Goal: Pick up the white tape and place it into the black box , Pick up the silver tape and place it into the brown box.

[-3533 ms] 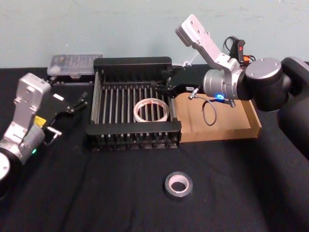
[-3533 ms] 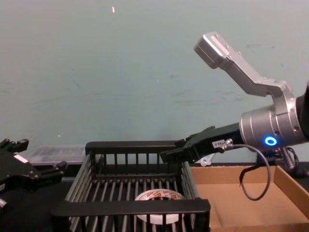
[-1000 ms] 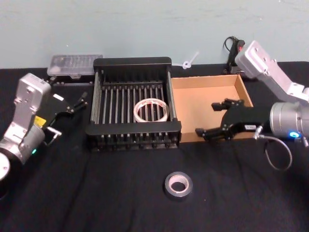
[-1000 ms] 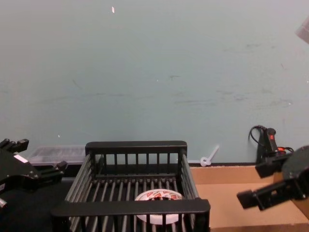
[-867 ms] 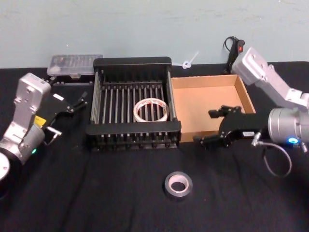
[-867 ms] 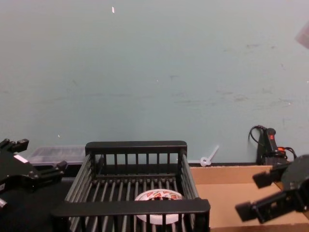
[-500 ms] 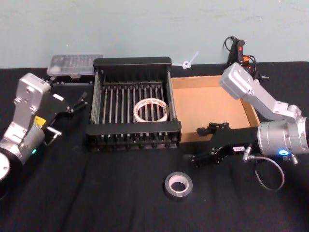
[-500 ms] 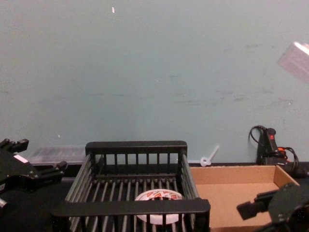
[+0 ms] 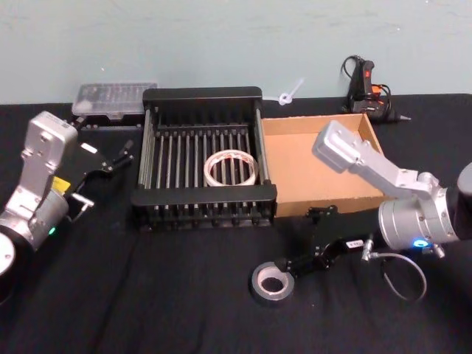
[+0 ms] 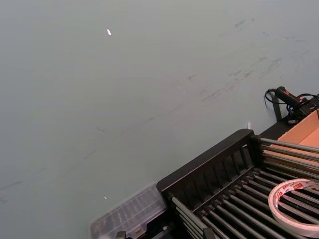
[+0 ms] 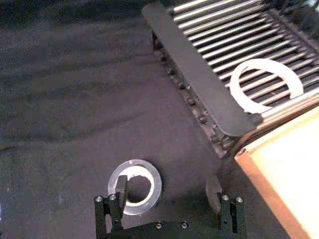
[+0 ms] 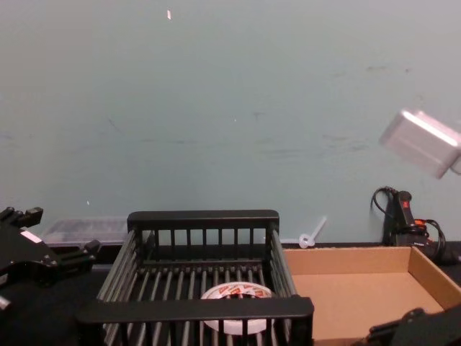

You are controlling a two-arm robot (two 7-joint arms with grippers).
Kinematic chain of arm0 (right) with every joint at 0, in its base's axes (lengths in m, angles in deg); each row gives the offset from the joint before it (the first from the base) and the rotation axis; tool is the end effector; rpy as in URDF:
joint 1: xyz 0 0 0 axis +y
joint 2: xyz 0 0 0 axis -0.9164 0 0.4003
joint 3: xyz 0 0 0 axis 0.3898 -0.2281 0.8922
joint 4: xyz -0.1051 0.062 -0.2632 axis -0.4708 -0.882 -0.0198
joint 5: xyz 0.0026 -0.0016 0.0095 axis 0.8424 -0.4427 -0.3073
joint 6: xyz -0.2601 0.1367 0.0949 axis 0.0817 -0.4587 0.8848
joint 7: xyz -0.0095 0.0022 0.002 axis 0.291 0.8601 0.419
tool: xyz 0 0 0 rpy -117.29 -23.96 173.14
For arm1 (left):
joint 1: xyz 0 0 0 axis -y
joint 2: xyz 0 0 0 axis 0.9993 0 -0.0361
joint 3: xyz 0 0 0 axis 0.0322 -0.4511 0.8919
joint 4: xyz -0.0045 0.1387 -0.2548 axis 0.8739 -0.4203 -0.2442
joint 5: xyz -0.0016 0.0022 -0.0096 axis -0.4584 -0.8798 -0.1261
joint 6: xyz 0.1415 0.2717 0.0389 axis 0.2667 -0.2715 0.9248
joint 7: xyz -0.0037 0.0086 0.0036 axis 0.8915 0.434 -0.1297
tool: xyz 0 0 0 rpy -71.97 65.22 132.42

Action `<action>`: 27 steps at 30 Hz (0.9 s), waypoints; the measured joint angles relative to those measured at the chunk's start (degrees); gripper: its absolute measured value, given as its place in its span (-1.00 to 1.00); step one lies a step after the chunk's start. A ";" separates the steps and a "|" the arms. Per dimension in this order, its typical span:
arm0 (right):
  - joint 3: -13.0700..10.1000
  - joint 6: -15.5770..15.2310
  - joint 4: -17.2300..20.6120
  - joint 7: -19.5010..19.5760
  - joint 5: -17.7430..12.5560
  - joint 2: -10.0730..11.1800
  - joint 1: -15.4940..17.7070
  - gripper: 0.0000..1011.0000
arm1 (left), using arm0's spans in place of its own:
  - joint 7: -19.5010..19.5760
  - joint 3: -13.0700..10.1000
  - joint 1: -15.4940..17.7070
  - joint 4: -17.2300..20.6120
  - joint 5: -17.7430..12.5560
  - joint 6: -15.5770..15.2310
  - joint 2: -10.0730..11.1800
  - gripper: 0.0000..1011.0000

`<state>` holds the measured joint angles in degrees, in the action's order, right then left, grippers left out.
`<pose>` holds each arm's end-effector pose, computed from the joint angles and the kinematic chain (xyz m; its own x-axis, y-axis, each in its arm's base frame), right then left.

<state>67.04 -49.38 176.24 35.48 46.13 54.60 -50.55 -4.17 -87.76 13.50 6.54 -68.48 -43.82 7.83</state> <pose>0.3755 -0.0175 -0.2052 0.9195 -0.3927 -0.0204 0.2848 0.7009 -0.6539 0.3581 0.0827 -0.3021 0.2922 0.8803 0.3738 -0.9553 0.2872 0.0703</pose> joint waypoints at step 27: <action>5.98 0.59 -3.87 -1.76 3.52 -2.27 -3.69 0.98 | 0.00 0.00 0.00 0.00 0.00 0.00 0.00 0.98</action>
<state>73.02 -48.79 172.38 33.72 49.65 52.33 -54.25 -4.17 -87.77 13.50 6.54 -68.48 -43.82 7.83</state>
